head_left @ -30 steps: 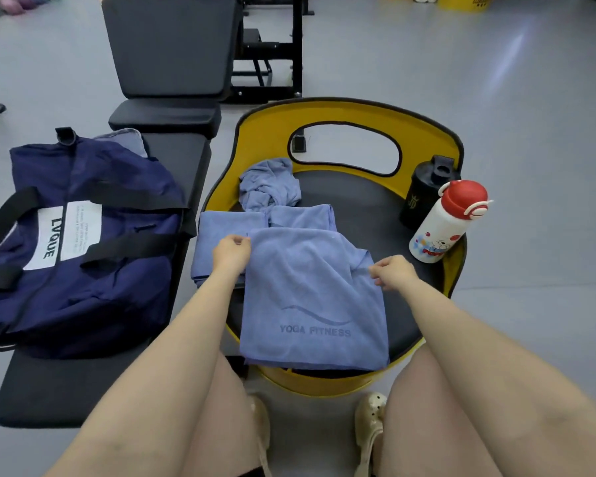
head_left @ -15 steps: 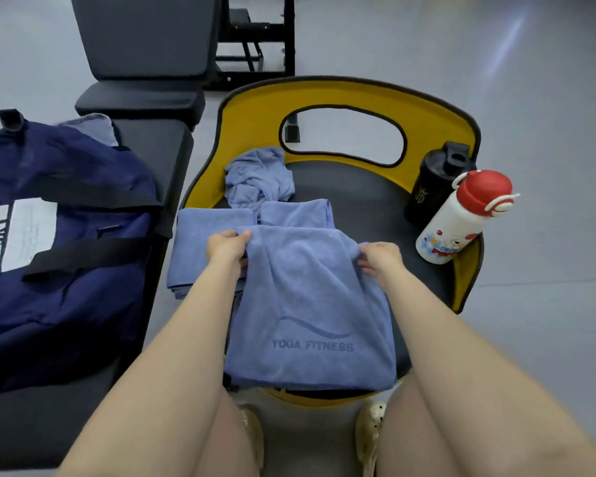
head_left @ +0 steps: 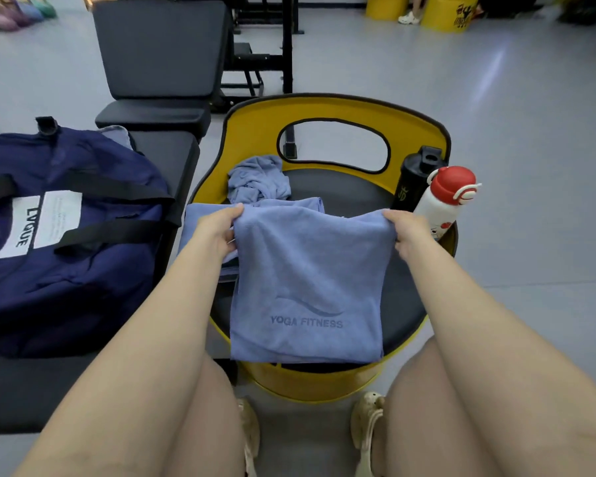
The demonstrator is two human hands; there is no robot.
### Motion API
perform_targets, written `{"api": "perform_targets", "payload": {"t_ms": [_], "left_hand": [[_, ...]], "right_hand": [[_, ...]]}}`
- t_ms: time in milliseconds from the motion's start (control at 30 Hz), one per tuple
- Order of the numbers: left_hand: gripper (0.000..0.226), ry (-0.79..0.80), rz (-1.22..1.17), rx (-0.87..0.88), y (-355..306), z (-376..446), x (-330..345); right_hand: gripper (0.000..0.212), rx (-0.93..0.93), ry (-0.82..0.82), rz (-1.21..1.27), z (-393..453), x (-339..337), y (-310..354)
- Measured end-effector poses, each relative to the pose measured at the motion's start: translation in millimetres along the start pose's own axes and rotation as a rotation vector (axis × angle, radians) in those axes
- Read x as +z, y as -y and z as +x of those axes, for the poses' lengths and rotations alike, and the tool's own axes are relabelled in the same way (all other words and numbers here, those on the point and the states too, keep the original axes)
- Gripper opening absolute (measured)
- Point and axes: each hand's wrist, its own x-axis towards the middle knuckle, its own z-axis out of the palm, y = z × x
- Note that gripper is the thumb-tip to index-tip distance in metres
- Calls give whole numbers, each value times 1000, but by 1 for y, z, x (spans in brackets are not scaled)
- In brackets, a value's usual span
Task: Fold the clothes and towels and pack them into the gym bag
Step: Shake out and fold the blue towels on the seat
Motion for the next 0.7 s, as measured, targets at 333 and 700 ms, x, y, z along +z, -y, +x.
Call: {"api": "perform_targets", "payload": {"t_ms": [333,700], "left_hand": [[36,221,-125,177,-8,-52,-17],[32,174,-178,169,1,-89,-27]], "right_hand": [[11,-163,-76,149,-38,-32,10],[12,-453,-63,237,-96,-55,14]]}}
